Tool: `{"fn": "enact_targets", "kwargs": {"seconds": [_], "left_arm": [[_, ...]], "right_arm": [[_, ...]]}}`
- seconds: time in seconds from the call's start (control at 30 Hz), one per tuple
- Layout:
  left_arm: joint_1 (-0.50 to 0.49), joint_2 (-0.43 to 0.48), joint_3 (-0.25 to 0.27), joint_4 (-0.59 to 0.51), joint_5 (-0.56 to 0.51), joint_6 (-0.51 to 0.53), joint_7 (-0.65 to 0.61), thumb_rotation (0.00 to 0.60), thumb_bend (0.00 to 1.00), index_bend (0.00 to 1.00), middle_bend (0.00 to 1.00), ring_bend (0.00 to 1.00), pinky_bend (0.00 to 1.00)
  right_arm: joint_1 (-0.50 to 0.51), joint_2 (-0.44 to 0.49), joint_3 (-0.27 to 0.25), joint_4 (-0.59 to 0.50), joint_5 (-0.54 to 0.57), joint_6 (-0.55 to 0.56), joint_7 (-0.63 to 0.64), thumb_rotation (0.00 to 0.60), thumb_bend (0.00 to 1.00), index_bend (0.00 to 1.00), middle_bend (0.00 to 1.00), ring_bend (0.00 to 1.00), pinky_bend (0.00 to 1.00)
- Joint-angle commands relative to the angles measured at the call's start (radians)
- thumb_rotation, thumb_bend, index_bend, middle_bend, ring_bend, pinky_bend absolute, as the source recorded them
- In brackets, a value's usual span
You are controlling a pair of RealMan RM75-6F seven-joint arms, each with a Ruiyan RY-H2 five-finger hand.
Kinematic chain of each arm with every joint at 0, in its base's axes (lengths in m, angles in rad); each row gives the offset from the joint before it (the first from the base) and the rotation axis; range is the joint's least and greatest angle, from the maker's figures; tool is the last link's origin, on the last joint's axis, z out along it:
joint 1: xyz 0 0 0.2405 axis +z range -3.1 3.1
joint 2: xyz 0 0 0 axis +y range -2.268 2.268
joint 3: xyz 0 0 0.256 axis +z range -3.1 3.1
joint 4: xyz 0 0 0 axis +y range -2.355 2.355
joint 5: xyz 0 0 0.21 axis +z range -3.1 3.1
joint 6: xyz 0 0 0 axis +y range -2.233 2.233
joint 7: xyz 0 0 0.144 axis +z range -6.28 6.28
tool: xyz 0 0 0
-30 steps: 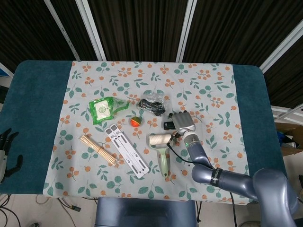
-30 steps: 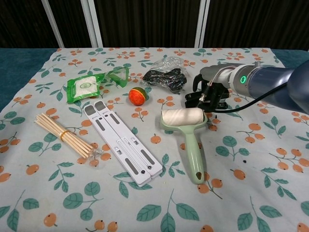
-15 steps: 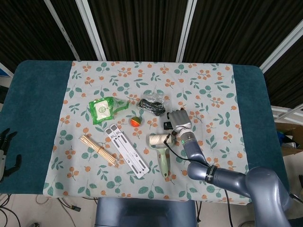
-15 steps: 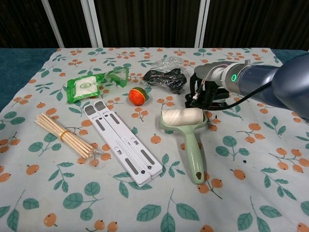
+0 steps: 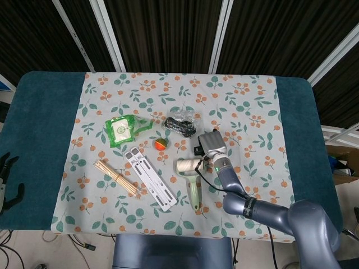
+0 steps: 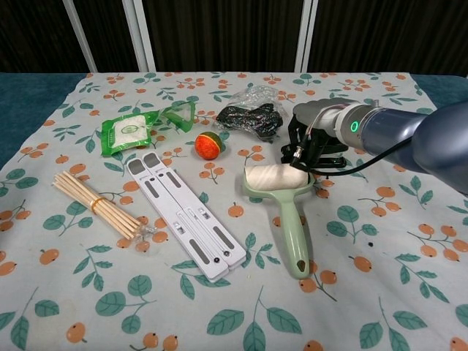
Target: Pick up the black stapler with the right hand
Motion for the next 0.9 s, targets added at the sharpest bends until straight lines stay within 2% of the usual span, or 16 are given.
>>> {"fn": "enact_targets", "kwargs": {"seconds": [0.03,0.23,0.47,0.67,0.9], "left_arm": [[0.000,0.000,0.000,-0.001,-0.001,0.000,0.000,0.600,0.49,0.10,0.00,0.00,0.01],[0.003,0.007,0.000,-0.014,-0.018,-0.009,-0.001,0.600,0.50,0.12,0.00,0.00,0.01],[0.004,0.006,-0.005,-0.020,-0.026,-0.006,-0.003,0.600,0.51,0.12,0.00,0.00,0.01],[0.006,0.005,-0.006,-0.023,-0.030,-0.002,0.002,0.600,0.52,0.12,0.00,0.00,0.01],[0.007,0.005,-0.008,-0.023,-0.031,-0.001,0.000,0.600,0.52,0.12,0.00,0.00,0.01]], "right_arm": [[-0.012,-0.001,0.005,0.002,-0.033,0.000,0.034,0.600,0.40,0.56,0.57,0.45,0.24],[-0.031,0.017,0.015,-0.017,-0.078,0.014,0.080,0.600,0.43,0.56,0.57,0.45,0.24],[-0.060,0.089,0.033,-0.099,-0.117,0.037,0.126,0.600,0.43,0.57,0.57,0.48,0.24],[-0.069,0.155,0.028,-0.164,-0.134,0.076,0.091,0.600,0.43,0.57,0.57,0.48,0.24],[-0.083,0.250,0.032,-0.293,-0.170,0.163,0.039,0.600,0.43,0.57,0.57,0.47,0.24]]}}
